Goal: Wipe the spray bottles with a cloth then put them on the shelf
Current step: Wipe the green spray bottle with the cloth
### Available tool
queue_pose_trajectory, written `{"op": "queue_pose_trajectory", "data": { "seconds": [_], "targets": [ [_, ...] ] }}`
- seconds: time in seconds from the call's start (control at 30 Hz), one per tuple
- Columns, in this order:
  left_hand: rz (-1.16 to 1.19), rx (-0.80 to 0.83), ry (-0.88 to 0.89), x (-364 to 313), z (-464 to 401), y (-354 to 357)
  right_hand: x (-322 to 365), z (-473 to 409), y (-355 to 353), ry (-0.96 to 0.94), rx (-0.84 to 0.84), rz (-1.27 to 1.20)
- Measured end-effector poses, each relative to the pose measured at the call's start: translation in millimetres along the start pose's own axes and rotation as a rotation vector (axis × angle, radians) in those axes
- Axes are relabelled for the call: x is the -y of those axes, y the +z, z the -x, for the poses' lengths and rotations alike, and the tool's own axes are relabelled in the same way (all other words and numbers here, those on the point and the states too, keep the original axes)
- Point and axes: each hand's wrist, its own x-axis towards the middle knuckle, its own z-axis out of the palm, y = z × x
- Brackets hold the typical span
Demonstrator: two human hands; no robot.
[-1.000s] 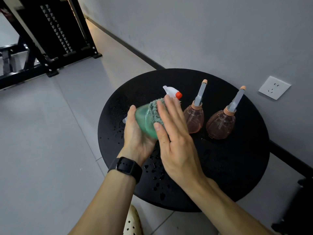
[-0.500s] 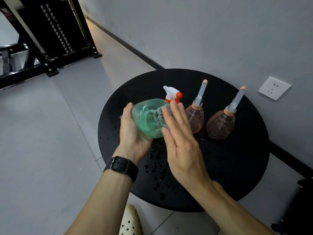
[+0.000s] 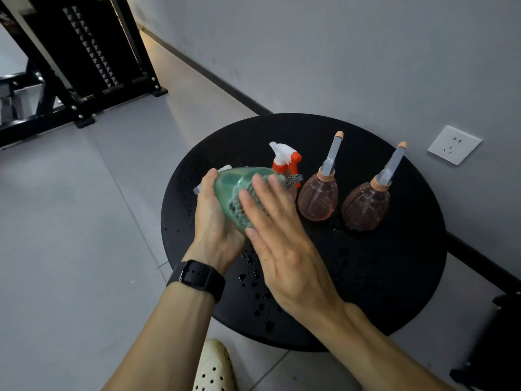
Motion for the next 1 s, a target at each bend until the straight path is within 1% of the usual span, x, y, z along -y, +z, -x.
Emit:
{"op": "queue_pose_trajectory", "data": {
  "seconds": [0.07,0.17,0.27,0.33,0.4,0.53,0.67,0.77,0.87,0.93,1.0],
  "targets": [
    [-0.011,0.013,0.007,-1.4,0.7,-0.8,-2.7,5.4,1.6,-0.008,0.026,0.011],
    [-0.02,0.001,0.031,-4.3,3.6,2.6,-7.7,6.3,-0.9,0.037,-0.026,-0.003],
    [-0.075,0.012,0.032,-7.0,10.2,9.5,-5.9,1.9,-5.0,0.154,-0.097,-0.081],
    [-0.065,0.035,0.023,-7.2,12.5,11.0,-2.7,-1.9,-9.1,0.25,-0.135,-0.155],
    [-0.06,0.02,0.007,-8.1,15.0,11.3,-0.9,-4.9,-13.7,0.327,-0.159,-0.237],
    [-0.107,-0.025,0.019,-8.1,14.2,9.2,1.4,-9.3,-22.7,0.431,-0.159,-0.359],
    [-0.241,0.056,0.037,-5.1,16.8,12.0,-1.2,-12.2,-30.9,0.522,-0.115,-0.421],
    [-0.43,0.085,0.087,1.1,16.0,11.1,-3.7,-13.1,-31.6,0.533,-0.095,-0.415],
    [-0.603,0.093,0.074,6.3,20.2,15.8,-5.8,-13.6,-31.6,0.493,-0.127,-0.362],
    [-0.664,0.097,0.049,8.7,22.7,18.0,-9.6,-13.8,-32.7,0.436,-0.177,-0.276],
    [-0.746,0.112,0.045,11.4,23.9,20.4,-15.8,-14.4,-34.6,0.348,-0.229,-0.138]
  ]
}}
